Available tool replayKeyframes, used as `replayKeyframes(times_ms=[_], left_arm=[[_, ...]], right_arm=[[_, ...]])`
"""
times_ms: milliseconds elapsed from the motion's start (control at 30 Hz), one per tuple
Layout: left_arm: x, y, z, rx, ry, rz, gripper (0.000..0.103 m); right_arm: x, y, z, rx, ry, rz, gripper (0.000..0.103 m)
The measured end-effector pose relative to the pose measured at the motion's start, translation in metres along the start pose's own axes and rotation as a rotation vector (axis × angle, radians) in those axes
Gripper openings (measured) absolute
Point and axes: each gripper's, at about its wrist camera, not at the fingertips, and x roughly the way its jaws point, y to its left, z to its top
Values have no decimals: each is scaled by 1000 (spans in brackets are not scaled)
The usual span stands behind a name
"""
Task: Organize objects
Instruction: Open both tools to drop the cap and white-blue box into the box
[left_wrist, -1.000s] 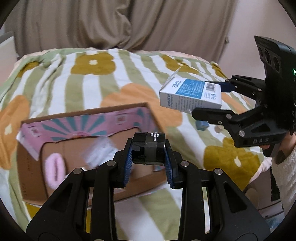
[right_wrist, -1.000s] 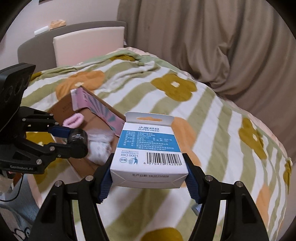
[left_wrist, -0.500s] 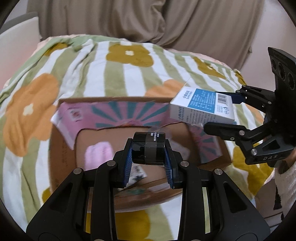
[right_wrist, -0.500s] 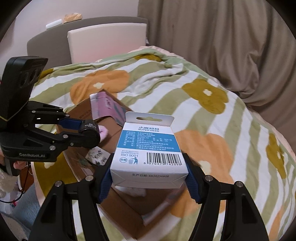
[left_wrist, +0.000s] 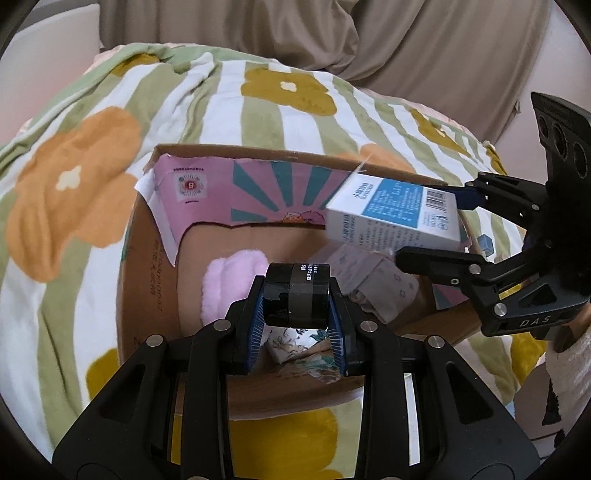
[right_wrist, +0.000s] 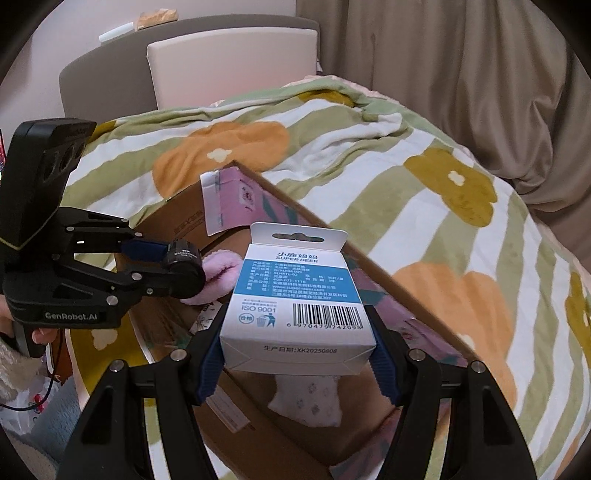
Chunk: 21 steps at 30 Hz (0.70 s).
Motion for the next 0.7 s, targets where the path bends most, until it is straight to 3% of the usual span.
replayKeyframes(times_ms=[267, 433, 500, 533, 567, 600, 700], left_arm=[[-2, -2, 6, 8, -9, 14, 28], [-1, -3, 8, 8, -6, 35, 29], [1, -6, 6, 19, 11, 54, 32], [2, -7, 5, 26, 15, 61, 35], [2, -8, 3, 34, 19, 65, 56], [3, -9, 3, 37, 22, 70, 102], [2, -10, -1, 41, 19, 70, 103]], right_arm=[[3, -2, 14, 43, 2, 26, 64], [7, -12, 24, 144, 9, 68, 64], [11, -17, 26, 197, 21, 91, 67], [13, -18, 26, 217, 27, 96, 74], [15, -20, 26, 236, 35, 95, 82], [15, -20, 26, 246, 33, 89, 84], [12, -19, 22, 257, 29, 80, 85]])
